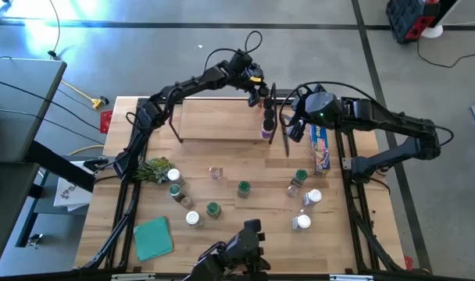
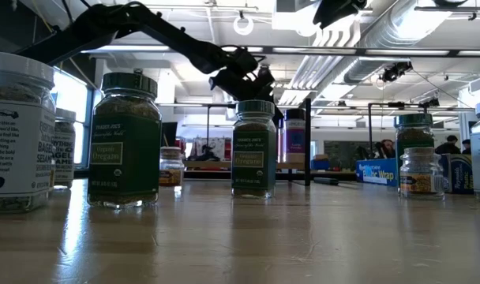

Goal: Shelf spices
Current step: Put the black seasoning bottle on the shelf aligned with the other black seasoning bottles

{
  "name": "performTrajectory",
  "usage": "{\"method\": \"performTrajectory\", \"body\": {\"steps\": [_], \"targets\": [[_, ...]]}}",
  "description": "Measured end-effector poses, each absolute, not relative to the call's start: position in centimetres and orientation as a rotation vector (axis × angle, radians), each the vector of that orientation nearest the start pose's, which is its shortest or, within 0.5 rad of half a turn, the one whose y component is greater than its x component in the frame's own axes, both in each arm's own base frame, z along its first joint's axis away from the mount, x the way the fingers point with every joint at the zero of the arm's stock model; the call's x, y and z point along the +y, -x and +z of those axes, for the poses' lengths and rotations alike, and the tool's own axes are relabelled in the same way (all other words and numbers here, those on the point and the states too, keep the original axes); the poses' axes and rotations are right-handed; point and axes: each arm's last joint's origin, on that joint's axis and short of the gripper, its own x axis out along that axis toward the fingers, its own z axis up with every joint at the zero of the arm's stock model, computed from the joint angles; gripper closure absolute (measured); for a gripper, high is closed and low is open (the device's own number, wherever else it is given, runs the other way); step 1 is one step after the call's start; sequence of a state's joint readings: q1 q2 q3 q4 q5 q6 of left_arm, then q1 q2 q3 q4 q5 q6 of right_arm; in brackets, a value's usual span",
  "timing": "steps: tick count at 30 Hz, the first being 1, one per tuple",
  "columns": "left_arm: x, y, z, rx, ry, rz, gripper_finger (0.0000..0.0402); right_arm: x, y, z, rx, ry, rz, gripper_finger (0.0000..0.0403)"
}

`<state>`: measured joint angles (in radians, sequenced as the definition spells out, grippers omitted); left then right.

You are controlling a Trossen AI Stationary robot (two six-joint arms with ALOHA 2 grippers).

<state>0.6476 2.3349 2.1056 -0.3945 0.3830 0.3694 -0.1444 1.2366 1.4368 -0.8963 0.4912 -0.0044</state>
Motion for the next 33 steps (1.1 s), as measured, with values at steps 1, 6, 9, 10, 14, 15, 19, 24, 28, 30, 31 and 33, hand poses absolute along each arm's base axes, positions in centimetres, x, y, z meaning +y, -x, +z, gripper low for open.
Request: {"method": "performTrajectory", "body": {"steps": [1,6,9,10,14,15,19,24,28,30,31,33], "targets": [[31.2,-43.1,24.0,0.585,-0.047,0.150,0.0197,-4.7,-22.9,40.1,0.699,0.126,-0.608,0.0146],[31.2,-43.1,24.0,0.582,-0.049,0.151,0.0194,-4.7,-22.9,40.1,0.699,0.126,-0.607,0.0146],[31.2,-43.1,24.0,0.583,-0.050,0.153,0.0183,-4.7,-22.9,40.1,0.698,0.126,-0.607,0.0146],[31.3,-43.1,24.0,0.584,-0.049,0.154,0.0177,-4.7,-22.9,40.1,0.698,0.125,-0.607,0.0146],[31.3,-43.1,24.1,0.578,-0.053,0.155,0.0158,-4.7,-22.9,40.1,0.697,0.125,-0.605,0.0146],[31.3,-43.1,24.1,0.578,-0.053,0.156,0.0155,-4.7,-22.9,40.1,0.697,0.124,-0.605,0.0146],[31.3,-43.1,24.1,0.581,-0.064,0.159,0.0148,-4.7,-22.9,40.1,0.697,0.125,-0.605,0.0146],[31.5,-42.7,25.1,0.601,-0.123,0.204,0.0147,-4.7,-22.9,40.1,0.697,0.125,-0.605,0.0146],[31.7,-41.6,28.1,0.583,-0.176,0.253,0.0147,-4.7,-22.9,40.1,0.698,0.125,-0.605,0.0146],[31.5,-40.9,29.6,0.585,-0.202,0.280,0.0147,-4.7,-22.9,40.0,0.700,0.125,-0.604,0.0146],[31.3,-40.5,30.2,0.591,-0.208,0.278,0.0147,-4.7,-22.9,40.0,0.700,0.126,-0.604,0.0146],[31.0,-39.7,31.0,0.613,-0.193,0.263,0.0147,-4.7,-22.9,40.0,0.700,0.126,-0.604,0.0146]]}}
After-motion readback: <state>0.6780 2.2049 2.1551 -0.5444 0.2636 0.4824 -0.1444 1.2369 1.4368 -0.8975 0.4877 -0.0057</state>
